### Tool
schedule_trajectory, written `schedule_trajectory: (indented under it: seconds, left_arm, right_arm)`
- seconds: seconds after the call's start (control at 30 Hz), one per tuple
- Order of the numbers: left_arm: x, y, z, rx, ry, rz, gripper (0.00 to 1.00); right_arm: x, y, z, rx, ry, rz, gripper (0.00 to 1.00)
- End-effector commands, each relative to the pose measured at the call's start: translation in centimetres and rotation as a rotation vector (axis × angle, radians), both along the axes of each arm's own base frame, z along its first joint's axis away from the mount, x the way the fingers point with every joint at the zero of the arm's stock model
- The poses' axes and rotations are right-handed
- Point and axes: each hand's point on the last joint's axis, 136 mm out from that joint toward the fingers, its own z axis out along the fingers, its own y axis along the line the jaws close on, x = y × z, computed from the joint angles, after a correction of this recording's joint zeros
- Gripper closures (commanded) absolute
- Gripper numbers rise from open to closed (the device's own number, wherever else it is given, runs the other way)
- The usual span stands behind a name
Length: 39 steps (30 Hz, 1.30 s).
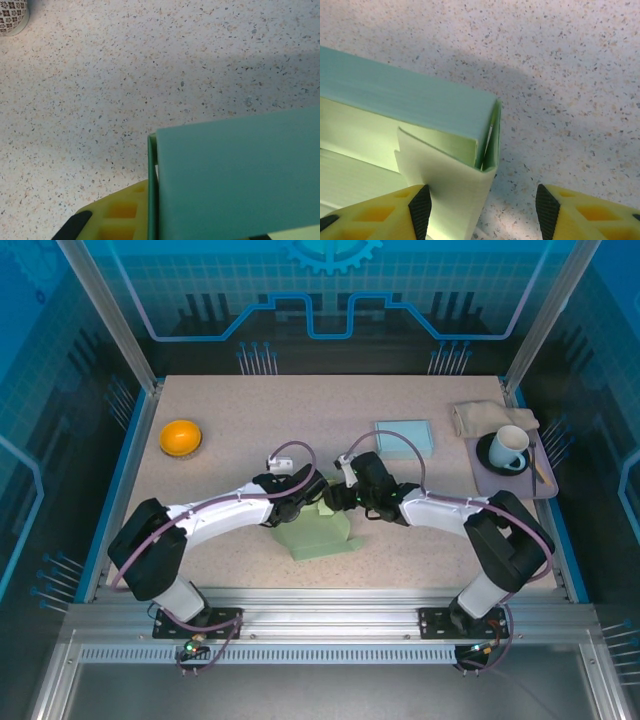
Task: Fold the paper box
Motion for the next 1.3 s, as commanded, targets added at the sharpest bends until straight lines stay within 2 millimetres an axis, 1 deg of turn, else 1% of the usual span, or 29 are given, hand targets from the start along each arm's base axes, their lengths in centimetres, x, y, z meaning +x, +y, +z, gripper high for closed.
schedule_trajectory:
  seconds: [0.0,0.07,0.17,0.23,0.33,0.4,0.43,0.53,0.57,0.6,0.67,0.77,0.8,0.9,0.97,1.0,1.03,1.1,1.13,1.17,1.2,1.27]
  left_arm:
    - [-0.2,0.7,0.1,0.04,0.012,0.009,0.89]
    - [-0.3,0.7,0.1,0.033,0.011,0.008,0.89]
    - [-0.3,0.6,0.1,0.023,0.008,0.008,0.89]
    - [-0.4,0.6,0.2,0.012,0.006,0.007,0.89]
    - [-0.5,0.5,0.4,-0.004,0.001,0.003,0.89]
    - [-0.5,0.4,0.5,-0.017,-0.002,0.0,0.89]
    - [-0.6,0.3,0.5,-0.02,-0.001,-0.001,0.89]
    - [-0.6,0.4,0.6,-0.02,-0.002,-0.002,0.89]
    - [-0.7,0.6,0.6,-0.009,0.0,0.003,0.89]
    - [-0.8,0.9,0.5,0.007,0.004,0.007,0.89]
    - [-0.9,1.5,0.4,0.043,0.009,0.02,0.89]
    - [-1.1,2.2,0.3,0.077,0.006,0.042,0.89]
    - [-1.1,2.3,0.4,0.081,0.002,0.044,0.89]
    - [-1.0,2.5,0.9,0.092,-0.015,0.049,0.89]
    - [-0.8,2.6,1.1,0.101,-0.018,0.048,0.89]
    - [-0.7,2.5,1.2,0.099,-0.02,0.049,0.89]
    - [-0.7,2.3,1.3,0.095,-0.02,0.047,0.89]
    - [-0.6,2.1,1.2,0.082,-0.022,0.047,0.89]
    - [-0.6,2.1,1.1,0.081,-0.021,0.046,0.89]
    - [-0.6,2.1,1.0,0.081,-0.02,0.049,0.89]
    - [-0.6,2.1,1.0,0.08,-0.021,0.05,0.89]
    - [-0.6,2.1,1.0,0.08,-0.018,0.049,0.89]
  right_arm:
    - [0.7,0.2,2.0,0.054,-0.023,-0.005,0.42]
    - [1.1,0.6,1.8,0.06,-0.015,0.004,0.44]
    - [1.3,1.0,0.3,0.055,0.013,0.011,0.46]
    - [1.9,1.2,-0.1,0.07,0.01,-0.005,0.49]
    - [2.6,1.5,-0.6,0.1,0.015,-0.023,0.5]
    - [2.5,1.4,-1.6,0.089,0.033,-0.026,0.52]
    - [3.0,1.6,-1.3,0.101,0.011,-0.028,0.54]
    - [3.6,0.8,-2.1,0.065,0.002,-0.076,0.64]
    - [3.8,0.0,-2.5,0.034,0.002,-0.114,0.69]
    - [4.6,-0.7,-2.3,0.0,-0.003,-0.167,0.76]
    - [4.8,-3.3,-3.4,-0.087,0.02,-0.283,0.86]
    - [4.2,-7.7,-5.1,-0.244,0.068,-0.471,0.87]
    - [3.9,-8.8,-5.5,-0.288,0.077,-0.517,0.87]
    - [3.0,-11.5,-6.2,-0.39,0.104,-0.612,0.85]
    - [2.6,-12.4,-6.2,-0.441,0.103,-0.638,0.82]
    - [2.6,-12.3,-6.1,-0.444,0.1,-0.634,0.81]
    - [2.7,-11.9,-6.0,-0.425,0.093,-0.612,0.79]
    - [3.2,-9.4,-5.5,-0.316,0.068,-0.508,0.72]
    - [3.5,-7.9,-4.7,-0.25,0.047,-0.452,0.66]
    - [3.0,-6.6,-4.7,-0.191,0.04,-0.377,0.58]
    - [2.9,-5.3,-4.1,-0.134,0.028,-0.314,0.52]
    - [2.3,-3.8,-3.4,-0.074,0.027,-0.229,0.47]
